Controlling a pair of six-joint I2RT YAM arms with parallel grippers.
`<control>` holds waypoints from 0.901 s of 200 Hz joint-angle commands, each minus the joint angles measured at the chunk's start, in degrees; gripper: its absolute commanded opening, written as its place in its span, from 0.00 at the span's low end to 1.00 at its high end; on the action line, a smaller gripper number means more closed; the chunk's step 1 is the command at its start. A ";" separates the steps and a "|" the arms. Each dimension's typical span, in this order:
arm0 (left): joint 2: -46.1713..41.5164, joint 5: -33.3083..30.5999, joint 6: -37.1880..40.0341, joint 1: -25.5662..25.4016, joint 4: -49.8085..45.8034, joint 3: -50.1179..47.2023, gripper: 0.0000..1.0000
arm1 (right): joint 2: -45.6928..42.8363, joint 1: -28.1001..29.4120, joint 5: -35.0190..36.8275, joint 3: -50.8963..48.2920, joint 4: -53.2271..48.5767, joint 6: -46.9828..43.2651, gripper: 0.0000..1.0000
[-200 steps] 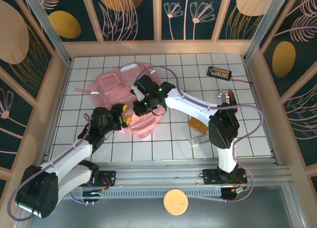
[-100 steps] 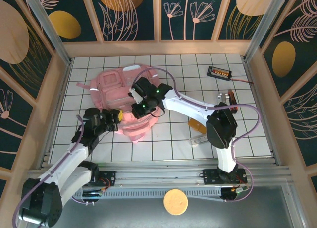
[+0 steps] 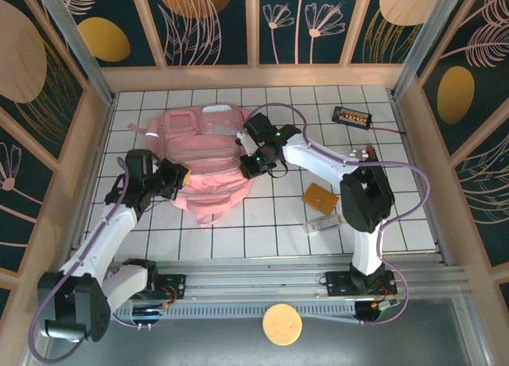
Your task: Pack books, pencil case, and school supplies into a backpack
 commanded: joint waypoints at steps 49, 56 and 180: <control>11.76 4.77 19.17 2.37 -2.36 12.46 0.00 | -3.62 -0.30 0.58 -0.03 -1.04 1.04 0.00; 13.66 4.06 20.73 2.50 -2.18 13.68 0.00 | -3.54 0.83 -0.26 0.21 -0.49 2.05 0.00; 5.25 6.37 13.70 5.01 -5.08 10.93 0.99 | 4.91 6.43 -7.57 11.24 0.67 7.72 0.00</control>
